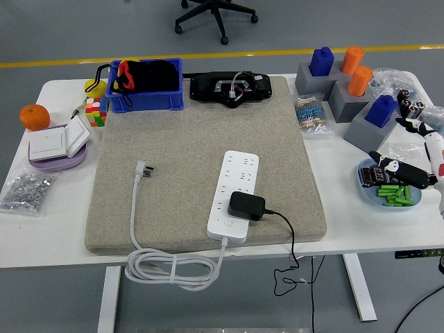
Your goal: Press the white button,pick up the black plug,place it near the board,insert it into the board
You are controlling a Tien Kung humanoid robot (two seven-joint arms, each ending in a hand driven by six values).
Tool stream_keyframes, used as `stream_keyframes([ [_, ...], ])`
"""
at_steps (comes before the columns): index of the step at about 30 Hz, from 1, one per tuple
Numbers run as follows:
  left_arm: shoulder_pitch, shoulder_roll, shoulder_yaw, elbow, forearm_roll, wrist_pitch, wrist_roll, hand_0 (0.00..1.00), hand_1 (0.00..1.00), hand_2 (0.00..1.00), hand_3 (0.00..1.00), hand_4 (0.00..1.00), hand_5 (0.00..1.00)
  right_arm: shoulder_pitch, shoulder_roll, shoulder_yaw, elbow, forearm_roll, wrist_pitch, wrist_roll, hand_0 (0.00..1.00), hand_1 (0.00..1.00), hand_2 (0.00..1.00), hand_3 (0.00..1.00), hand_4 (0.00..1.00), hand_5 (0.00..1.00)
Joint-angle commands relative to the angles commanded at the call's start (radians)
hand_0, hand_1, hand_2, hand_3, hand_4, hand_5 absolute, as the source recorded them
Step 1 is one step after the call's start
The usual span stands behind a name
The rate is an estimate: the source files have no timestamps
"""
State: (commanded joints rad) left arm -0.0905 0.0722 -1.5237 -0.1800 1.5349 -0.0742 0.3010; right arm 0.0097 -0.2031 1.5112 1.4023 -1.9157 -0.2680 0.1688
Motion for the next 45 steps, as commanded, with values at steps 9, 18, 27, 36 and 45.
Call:
stream_keyframes([
  [9, -0.001, 0.0, -0.002, 0.0, 0.0, 0.0, 0.001, 0.709, 0.695, 0.668, 0.716, 0.717, 0.303, 0.002, 0.001, 0.026, 0.008, -0.005, 0.006, -0.005, 0.863, 0.787, 0.772, 0.791, 0.998, 0.469],
  [18, 0.001, 0.006, -0.002, 0.0, 0.004, 0.0, 0.002, 0.709, 0.695, 0.668, 0.715, 0.718, 0.303, -0.005, 0.003, 0.042, 0.015, -0.009, 0.009, -0.009, 0.86, 0.785, 0.764, 0.786, 0.998, 0.461],
  [27, 0.01, 0.009, -0.001, 0.0, 0.006, -0.001, 0.001, 0.709, 0.696, 0.668, 0.715, 0.718, 0.303, -0.017, 0.007, 0.048, 0.02, -0.014, 0.022, -0.016, 0.855, 0.768, 0.743, 0.776, 0.98, 0.44],
  [36, 0.015, 0.015, -0.003, 0.0, 0.015, -0.002, 0.001, 0.709, 0.696, 0.668, 0.715, 0.717, 0.303, -0.028, 0.015, 0.055, 0.027, -0.016, 0.027, -0.018, 0.854, 0.765, 0.742, 0.775, 0.977, 0.436],
  [45, 0.026, 0.014, -0.006, 0.0, 0.016, -0.002, 0.001, 0.709, 0.696, 0.669, 0.715, 0.717, 0.303, -0.044, 0.021, 0.063, 0.034, -0.02, 0.032, -0.022, 0.853, 0.758, 0.74, 0.773, 0.973, 0.429],
])
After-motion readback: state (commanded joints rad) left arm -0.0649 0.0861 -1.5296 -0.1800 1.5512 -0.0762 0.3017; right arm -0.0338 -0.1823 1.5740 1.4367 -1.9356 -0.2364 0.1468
